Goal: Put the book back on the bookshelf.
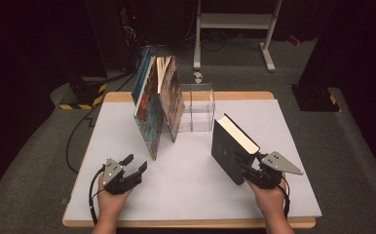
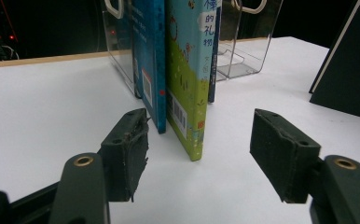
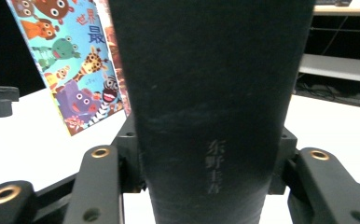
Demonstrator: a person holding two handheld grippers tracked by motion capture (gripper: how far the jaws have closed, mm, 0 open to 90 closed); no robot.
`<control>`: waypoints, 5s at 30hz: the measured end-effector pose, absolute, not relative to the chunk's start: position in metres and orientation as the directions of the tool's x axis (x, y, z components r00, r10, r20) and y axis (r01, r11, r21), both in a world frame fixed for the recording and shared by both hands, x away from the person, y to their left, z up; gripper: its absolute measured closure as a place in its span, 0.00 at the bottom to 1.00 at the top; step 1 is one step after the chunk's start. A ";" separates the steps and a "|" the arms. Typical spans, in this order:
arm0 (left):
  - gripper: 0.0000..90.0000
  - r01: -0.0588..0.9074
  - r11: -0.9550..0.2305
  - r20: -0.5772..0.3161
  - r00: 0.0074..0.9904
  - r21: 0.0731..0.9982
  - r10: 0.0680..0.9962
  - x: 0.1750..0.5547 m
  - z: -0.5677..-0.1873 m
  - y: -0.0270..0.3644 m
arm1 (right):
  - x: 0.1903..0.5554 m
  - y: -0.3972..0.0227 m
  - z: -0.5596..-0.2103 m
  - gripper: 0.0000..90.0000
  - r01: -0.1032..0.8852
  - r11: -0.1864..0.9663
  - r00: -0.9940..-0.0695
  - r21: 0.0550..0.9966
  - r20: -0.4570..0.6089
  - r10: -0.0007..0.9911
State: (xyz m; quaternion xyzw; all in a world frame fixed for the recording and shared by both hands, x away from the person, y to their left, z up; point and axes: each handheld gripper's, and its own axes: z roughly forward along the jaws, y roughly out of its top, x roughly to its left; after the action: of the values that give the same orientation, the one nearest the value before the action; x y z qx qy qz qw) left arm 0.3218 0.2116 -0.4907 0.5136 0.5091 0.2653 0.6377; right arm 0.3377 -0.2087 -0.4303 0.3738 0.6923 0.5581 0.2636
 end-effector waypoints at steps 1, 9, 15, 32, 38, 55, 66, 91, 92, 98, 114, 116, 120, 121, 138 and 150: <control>0.41 0.186 0.340 -0.385 0.343 0.922 0.857 0.322 -0.491 0.212 | 0.340 -0.209 -0.429 0.45 0.249 0.108 -0.580 0.962 0.059 0.812; 0.41 0.194 0.347 -0.395 0.347 0.917 0.851 0.324 -0.492 0.214 | 0.344 -0.205 -0.419 0.45 0.236 0.103 -0.573 0.966 0.053 0.818; 0.41 0.198 0.349 -0.399 0.351 0.916 0.847 0.325 -0.493 0.214 | 0.344 -0.202 -0.416 0.53 0.215 0.101 -0.561 0.971 0.038 0.827; 0.41 0.207 0.359 -0.412 0.353 0.910 0.840 0.325 -0.494 0.216 | 0.344 -0.183 -0.421 0.60 0.181 0.119 -0.525 0.976 -0.006 0.851; 0.41 0.205 0.374 -0.425 0.349 0.904 0.836 0.325 -0.494 0.218 | 0.358 -0.161 -0.411 0.60 0.174 0.106 -0.527 0.979 0.002 0.850; 0.41 0.203 0.400 -0.448 0.346 0.894 0.825 0.323 -0.494 0.223 | 0.431 -0.104 -0.390 0.60 0.165 0.071 -0.446 0.984 0.010 0.895; 0.41 0.206 0.414 -0.462 0.344 0.886 0.817 0.322 -0.494 0.226 | 0.479 -0.084 -0.393 0.60 0.173 0.072 -0.388 0.982 0.001 0.922; 0.41 0.205 0.424 -0.471 0.352 0.882 0.809 0.322 -0.493 0.228 | 0.538 -0.060 -0.409 0.60 0.182 0.092 -0.332 0.979 -0.027 0.943; 0.41 0.206 0.428 -0.475 0.352 0.880 0.807 0.322 -0.493 0.228 | 0.539 -0.060 -0.410 0.60 0.181 0.096 -0.330 0.979 -0.032 0.943; 0.41 0.205 0.423 -0.470 0.350 0.882 0.810 0.322 -0.493 0.228 | 0.534 -0.062 -0.420 0.59 0.170 0.076 -0.325 0.982 -0.017 0.946; 0.41 0.219 0.401 -0.455 0.361 0.890 0.814 0.320 -0.495 0.222 | 0.521 -0.073 -0.420 0.47 0.246 0.038 -0.379 0.969 0.060 0.923; 0.41 0.221 0.400 -0.455 0.362 0.890 0.813 0.320 -0.496 0.221 | 0.516 -0.075 -0.419 0.45 0.253 0.035 -0.390 0.967 0.069 0.918; 0.41 0.226 0.394 -0.453 0.366 0.891 0.813 0.319 -0.497 0.217 | 0.505 -0.081 -0.417 0.43 0.266 0.046 -0.411 0.963 0.070 0.909; 0.41 0.226 0.385 -0.445 0.368 0.895 0.817 0.319 -0.497 0.217 | 0.503 -0.083 -0.416 0.44 0.268 0.048 -0.415 0.962 0.070 0.907; 0.39 0.251 0.355 -0.426 0.352 0.901 0.834 0.321 -0.501 0.214 | 0.481 -0.111 -0.427 0.52 0.283 0.071 -0.467 0.956 0.073 0.881; 0.37 0.259 0.345 -0.419 0.339 0.902 0.842 0.323 -0.503 0.217 | 0.478 -0.117 -0.433 0.54 0.286 0.093 -0.484 0.954 0.060 0.873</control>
State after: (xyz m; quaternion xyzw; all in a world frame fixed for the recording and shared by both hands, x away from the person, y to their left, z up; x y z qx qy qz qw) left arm 0.3227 0.2170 -0.5032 0.5234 0.5259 0.2317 0.6291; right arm 0.4784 -0.1170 -0.4330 0.4236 0.6839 0.5235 0.2806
